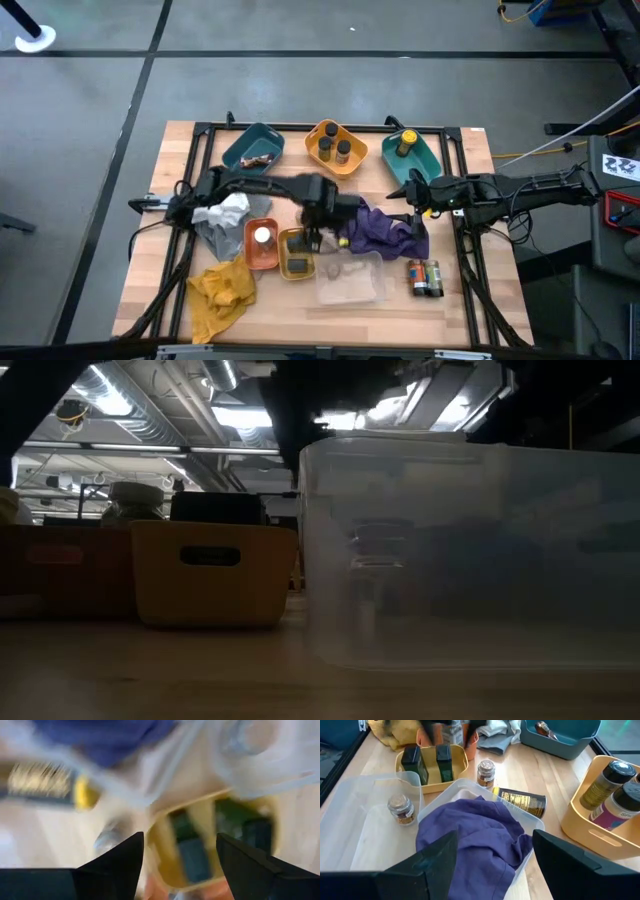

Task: Sort spices by type
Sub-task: Put the brown spice bottle into the transparent bin

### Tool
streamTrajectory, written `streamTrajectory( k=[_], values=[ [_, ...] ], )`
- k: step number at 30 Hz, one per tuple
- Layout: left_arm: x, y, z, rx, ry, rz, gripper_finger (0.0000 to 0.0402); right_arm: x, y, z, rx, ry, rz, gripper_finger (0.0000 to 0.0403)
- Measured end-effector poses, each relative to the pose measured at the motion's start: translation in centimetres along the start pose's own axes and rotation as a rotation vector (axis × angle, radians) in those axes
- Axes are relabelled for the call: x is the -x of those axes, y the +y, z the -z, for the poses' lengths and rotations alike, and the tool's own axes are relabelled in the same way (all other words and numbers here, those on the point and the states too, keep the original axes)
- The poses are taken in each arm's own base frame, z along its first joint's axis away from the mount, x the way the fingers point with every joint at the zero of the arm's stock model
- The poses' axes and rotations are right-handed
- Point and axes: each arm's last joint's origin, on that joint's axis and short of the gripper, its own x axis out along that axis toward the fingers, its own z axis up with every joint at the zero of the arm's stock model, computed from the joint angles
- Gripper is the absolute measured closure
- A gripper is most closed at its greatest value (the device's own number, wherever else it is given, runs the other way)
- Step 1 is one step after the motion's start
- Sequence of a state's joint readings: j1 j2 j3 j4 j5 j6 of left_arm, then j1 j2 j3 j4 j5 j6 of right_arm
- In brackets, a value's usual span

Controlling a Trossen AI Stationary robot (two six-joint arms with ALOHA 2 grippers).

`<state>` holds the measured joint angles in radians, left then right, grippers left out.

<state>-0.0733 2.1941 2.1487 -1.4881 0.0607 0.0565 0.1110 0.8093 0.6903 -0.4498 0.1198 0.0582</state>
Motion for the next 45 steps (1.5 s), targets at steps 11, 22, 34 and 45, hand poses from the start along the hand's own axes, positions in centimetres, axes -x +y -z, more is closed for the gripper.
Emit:
streamTrajectory(
  k=[11,22,34,45],
  values=[
    [0.1,8.3,1.9,0.227,0.060,0.003,0.0169,0.0,0.0,0.0,0.000,0.003,0.000,0.0146],
    [-4.1,8.5,3.4,0.210,0.241,0.037,0.0169,0.0,0.0,0.1,0.004,0.011,0.000,0.0146],
    [-7.7,8.5,3.6,0.166,0.217,0.038,0.0169,0.0,0.0,0.2,0.005,0.016,0.000,0.0146],
    [-8.5,8.5,2.7,0.149,0.115,0.019,0.0169,0.0,0.0,0.2,0.001,0.017,0.000,0.0146]
  ],
)
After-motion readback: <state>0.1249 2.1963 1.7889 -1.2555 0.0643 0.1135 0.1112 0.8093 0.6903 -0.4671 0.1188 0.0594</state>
